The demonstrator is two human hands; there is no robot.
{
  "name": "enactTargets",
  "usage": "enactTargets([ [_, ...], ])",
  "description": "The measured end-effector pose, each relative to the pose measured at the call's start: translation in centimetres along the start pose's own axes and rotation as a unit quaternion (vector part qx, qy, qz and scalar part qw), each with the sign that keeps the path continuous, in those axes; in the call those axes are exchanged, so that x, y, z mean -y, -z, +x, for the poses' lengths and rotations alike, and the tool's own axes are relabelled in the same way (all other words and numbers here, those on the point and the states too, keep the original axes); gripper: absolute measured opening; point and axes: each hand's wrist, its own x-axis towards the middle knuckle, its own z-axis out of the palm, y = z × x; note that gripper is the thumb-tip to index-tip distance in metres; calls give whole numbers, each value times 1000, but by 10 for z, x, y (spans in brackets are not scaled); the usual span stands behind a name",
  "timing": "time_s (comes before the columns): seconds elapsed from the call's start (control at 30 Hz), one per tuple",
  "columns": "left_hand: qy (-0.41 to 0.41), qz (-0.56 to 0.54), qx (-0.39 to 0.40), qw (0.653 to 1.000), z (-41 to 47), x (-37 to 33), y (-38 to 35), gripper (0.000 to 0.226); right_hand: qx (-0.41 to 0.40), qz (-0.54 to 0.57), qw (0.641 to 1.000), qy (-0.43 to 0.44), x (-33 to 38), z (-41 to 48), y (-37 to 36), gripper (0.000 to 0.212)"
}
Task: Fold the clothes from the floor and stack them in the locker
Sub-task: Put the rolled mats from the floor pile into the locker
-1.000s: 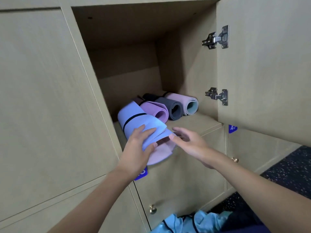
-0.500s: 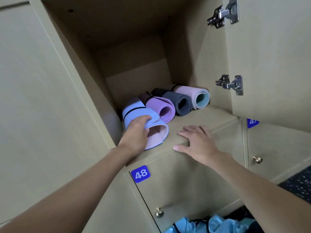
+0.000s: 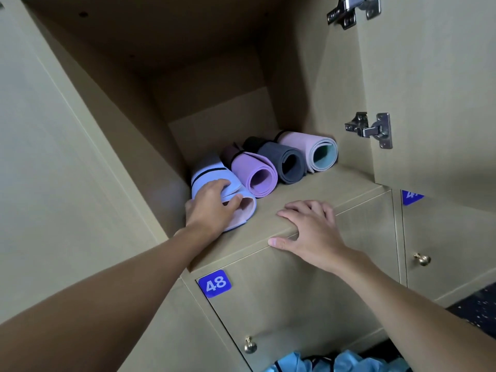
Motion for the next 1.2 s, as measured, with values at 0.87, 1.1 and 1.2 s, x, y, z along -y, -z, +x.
enactTargets([
  [0.87,65,30,-36,997,33,19,-24,50,25,-1,999,-19,1,3,2,77],
  [1.1,-135,-69,42,988,-55,-23,-19,36,12,40,995,-90,7,-20,9,62],
  [1.2,-214,-117,64,968,-97,-40,-21,26,-3,94,987,-132,9,-52,11,56],
])
